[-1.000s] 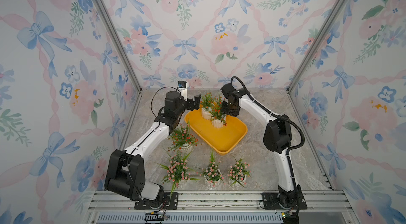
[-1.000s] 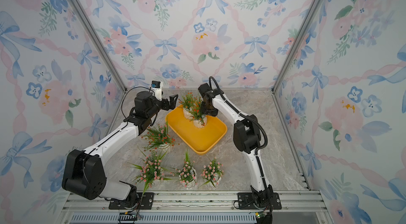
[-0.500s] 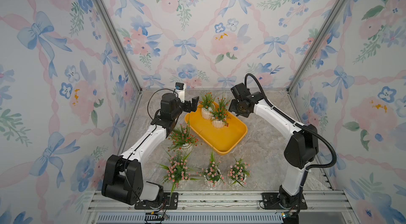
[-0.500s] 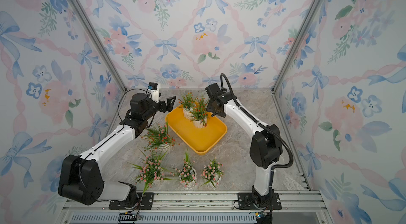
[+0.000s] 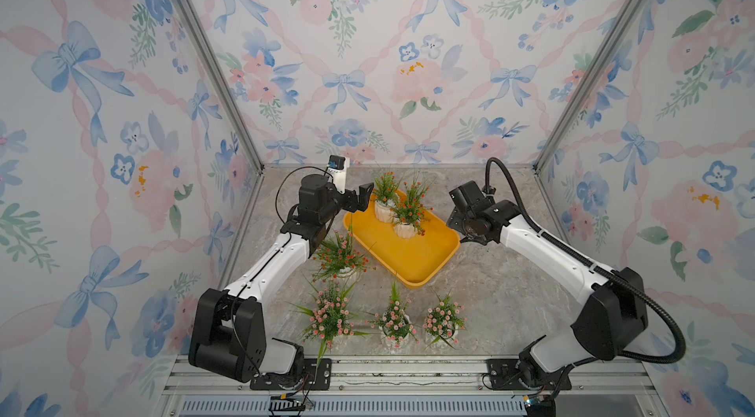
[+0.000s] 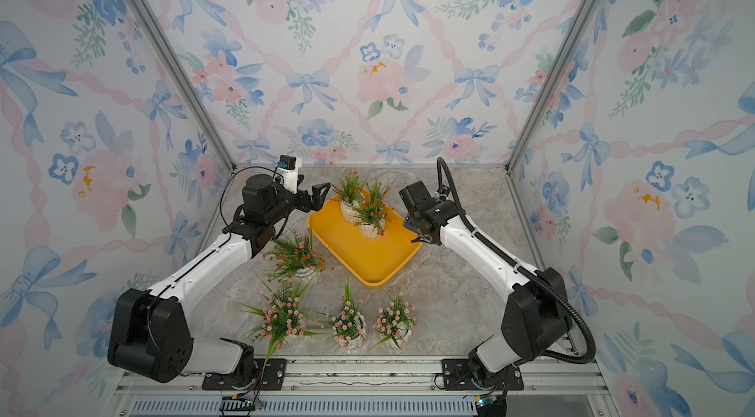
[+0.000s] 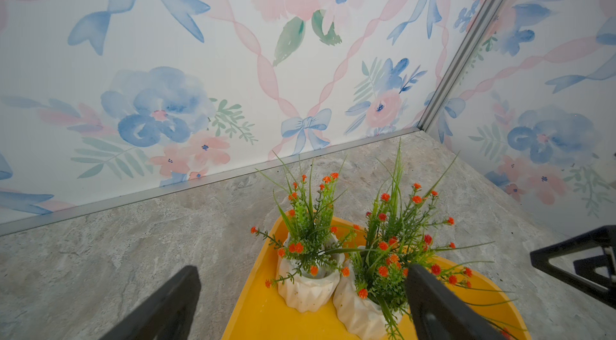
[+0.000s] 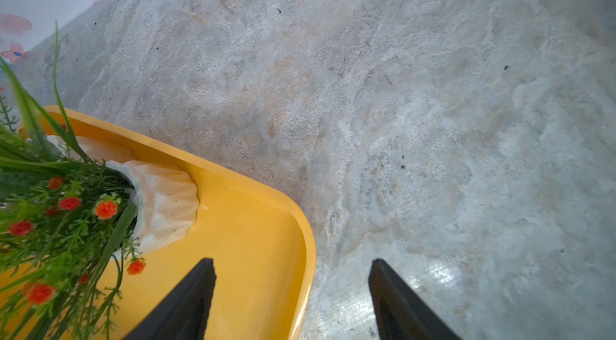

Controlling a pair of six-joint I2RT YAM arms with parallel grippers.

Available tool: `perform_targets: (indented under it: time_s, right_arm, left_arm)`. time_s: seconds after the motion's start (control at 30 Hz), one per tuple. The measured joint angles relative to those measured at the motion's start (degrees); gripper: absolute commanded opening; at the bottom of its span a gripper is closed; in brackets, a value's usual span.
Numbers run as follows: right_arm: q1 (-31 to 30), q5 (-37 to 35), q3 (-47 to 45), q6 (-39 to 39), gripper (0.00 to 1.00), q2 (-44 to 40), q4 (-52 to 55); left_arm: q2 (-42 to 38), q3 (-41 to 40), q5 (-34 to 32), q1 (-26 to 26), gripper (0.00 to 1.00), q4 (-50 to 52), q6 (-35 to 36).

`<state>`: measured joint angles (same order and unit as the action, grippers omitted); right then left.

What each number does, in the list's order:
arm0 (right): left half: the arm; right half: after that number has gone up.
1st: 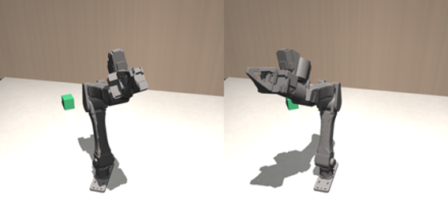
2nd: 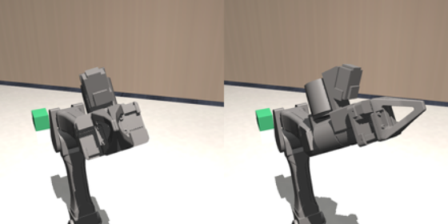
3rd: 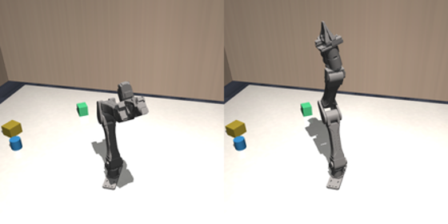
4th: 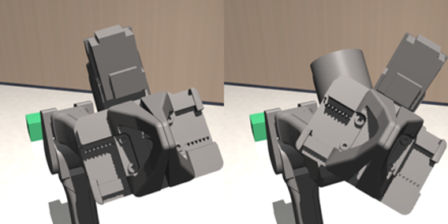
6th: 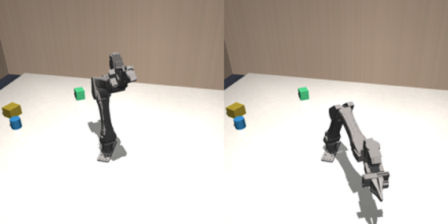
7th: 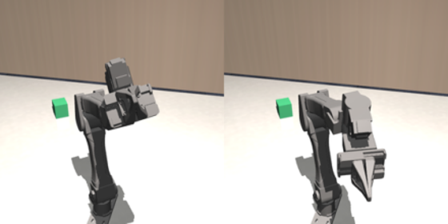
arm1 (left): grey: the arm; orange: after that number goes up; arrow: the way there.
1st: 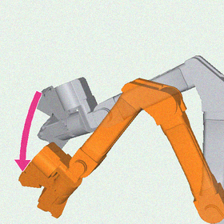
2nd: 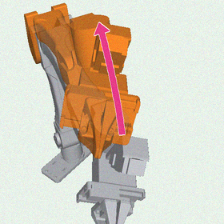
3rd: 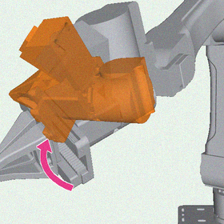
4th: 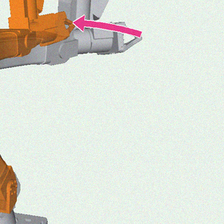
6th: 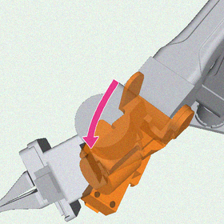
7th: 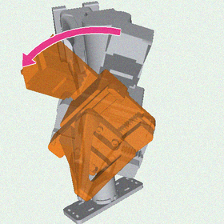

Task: Put the potted gypsophila into the storage box
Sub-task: Pick up the baby's breath potted plant from the center of the board.

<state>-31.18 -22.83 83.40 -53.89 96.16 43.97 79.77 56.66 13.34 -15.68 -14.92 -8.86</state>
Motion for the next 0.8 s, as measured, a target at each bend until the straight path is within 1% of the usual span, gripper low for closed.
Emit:
perform_targets:
  time_s: [0.1,0.2,0.33,0.43,0.53,0.63,0.8]
  right_arm:
    - [-0.8,0.0,-3.2,-0.4,0.76,-4.5,1.4]
    - [-2.6,0.6,-8.7,-1.5,0.76,-11.5,3.5]
    - [-6.8,1.3,-18.9,-5.2,0.76,-22.9,6.1]
    - [-10.7,1.6,-25.9,-8.6,0.76,-31.4,7.5]
    - [-14.6,1.4,-30.7,-12.1,0.75,-38.0,8.7]
    - [-18.6,0.6,-33.0,-15.8,0.75,-41.2,10.6]
    - [-25.0,-0.1,-33.4,-19.3,0.75,-40.9,13.4]
  left_arm:
    - [-0.1,0.0,0.0,-0.7,0.98,0.0,-1.0]
    - [-0.6,0.0,0.8,-2.0,0.98,0.1,-3.0]
    - [-3.5,-0.3,2.0,-5.1,0.98,1.4,-5.1]
    - [-5.9,-1.0,4.2,-7.6,0.98,2.9,-6.0]
    - [-8.3,-3.0,6.3,-9.9,0.98,4.4,-6.9]
    - [-10.5,-5.4,8.0,-11.1,0.98,5.9,-8.2]
    - [-15.8,-9.6,8.7,-12.1,0.98,7.7,-9.8]
